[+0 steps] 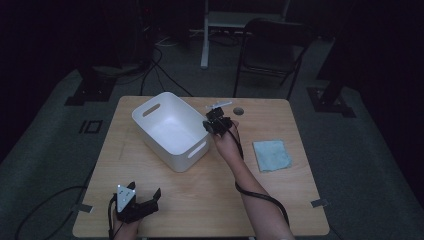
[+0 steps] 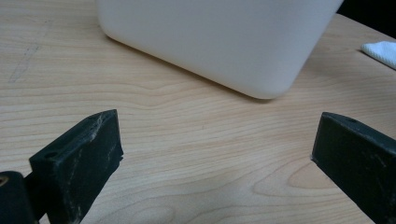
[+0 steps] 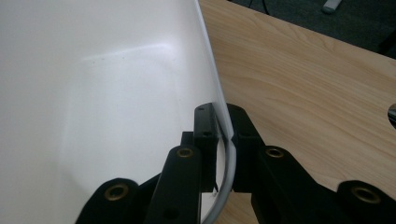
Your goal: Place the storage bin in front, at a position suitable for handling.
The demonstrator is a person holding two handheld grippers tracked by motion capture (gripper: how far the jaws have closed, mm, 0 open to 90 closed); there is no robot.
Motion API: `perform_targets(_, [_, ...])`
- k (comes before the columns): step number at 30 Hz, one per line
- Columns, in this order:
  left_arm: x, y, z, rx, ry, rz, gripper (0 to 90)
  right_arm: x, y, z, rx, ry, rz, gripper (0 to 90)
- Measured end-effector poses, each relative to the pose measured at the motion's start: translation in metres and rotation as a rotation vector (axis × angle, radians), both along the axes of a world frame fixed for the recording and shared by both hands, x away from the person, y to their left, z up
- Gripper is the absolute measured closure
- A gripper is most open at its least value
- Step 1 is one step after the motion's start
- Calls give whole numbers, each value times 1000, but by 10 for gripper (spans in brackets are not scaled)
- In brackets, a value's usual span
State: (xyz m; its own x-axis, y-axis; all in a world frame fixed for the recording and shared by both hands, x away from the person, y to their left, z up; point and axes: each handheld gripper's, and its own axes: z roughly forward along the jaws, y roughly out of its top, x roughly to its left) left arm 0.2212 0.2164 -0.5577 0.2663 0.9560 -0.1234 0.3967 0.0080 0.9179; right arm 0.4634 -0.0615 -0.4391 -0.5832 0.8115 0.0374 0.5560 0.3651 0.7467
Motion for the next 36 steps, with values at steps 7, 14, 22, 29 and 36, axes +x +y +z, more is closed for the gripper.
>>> perform_targets(7, [0, -1, 0, 7, 1, -4, 16, -8, -9, 1, -11, 10, 11, 843])
perform_targets(14, [1, -2, 0, 5, 0, -1, 16, -17, -20, 1, -13, 9, 30, 843])
perform_targets(22, [0, -2, 0, 9, -1, -1, 16, -26, -30, 1, -21, 3, 44, 843])
perform_targets(29, [0, -2, 0, 11, 1, 0, 16, -33, -42, 1, -32, 9, 63, 843])
perform_targets(36, [0, -3, 0, 26, -2, 2, 16, -43, -53, 0, -34, 0, 75, 840])
